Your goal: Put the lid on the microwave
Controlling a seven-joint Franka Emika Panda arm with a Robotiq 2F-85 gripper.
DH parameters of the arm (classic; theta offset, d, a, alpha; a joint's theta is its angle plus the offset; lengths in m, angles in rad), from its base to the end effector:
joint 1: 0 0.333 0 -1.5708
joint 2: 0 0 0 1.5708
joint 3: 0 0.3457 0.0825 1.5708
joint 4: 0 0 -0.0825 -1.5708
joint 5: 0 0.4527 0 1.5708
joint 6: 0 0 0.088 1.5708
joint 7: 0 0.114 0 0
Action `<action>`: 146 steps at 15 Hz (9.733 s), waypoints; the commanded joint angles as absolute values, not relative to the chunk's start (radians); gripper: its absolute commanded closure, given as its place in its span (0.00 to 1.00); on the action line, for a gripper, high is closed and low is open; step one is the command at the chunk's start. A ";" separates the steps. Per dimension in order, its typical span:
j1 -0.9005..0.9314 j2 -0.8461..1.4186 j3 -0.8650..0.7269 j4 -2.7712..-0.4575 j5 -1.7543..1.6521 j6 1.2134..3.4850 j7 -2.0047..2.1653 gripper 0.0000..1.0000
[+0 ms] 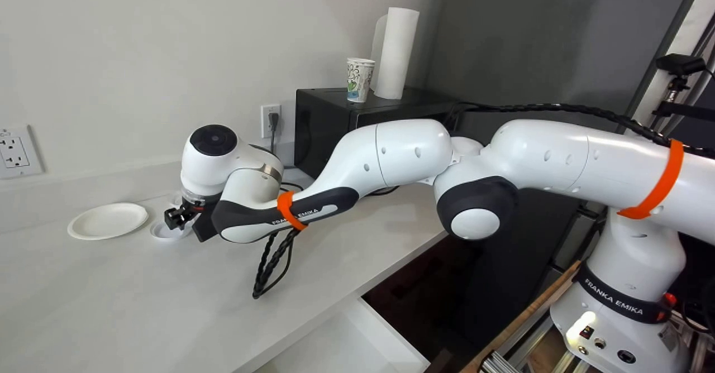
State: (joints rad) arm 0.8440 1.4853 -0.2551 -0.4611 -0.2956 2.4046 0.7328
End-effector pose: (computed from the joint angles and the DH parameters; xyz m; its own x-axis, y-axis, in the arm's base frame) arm 0.6749 0.6464 0.1381 0.7454 0.3009 0.5948 0.2713 -0.9520 0.1416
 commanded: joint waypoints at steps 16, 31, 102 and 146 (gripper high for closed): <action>0.794 1.391 -0.208 -0.443 -0.230 2.291 0.851 1.00; 0.761 1.274 -0.271 -0.438 -0.264 2.387 1.297 1.00; 0.868 0.853 -0.310 -0.392 -0.436 0.756 2.300 1.00; 0.847 0.337 -0.643 -1.007 -0.500 1.239 2.670 0.99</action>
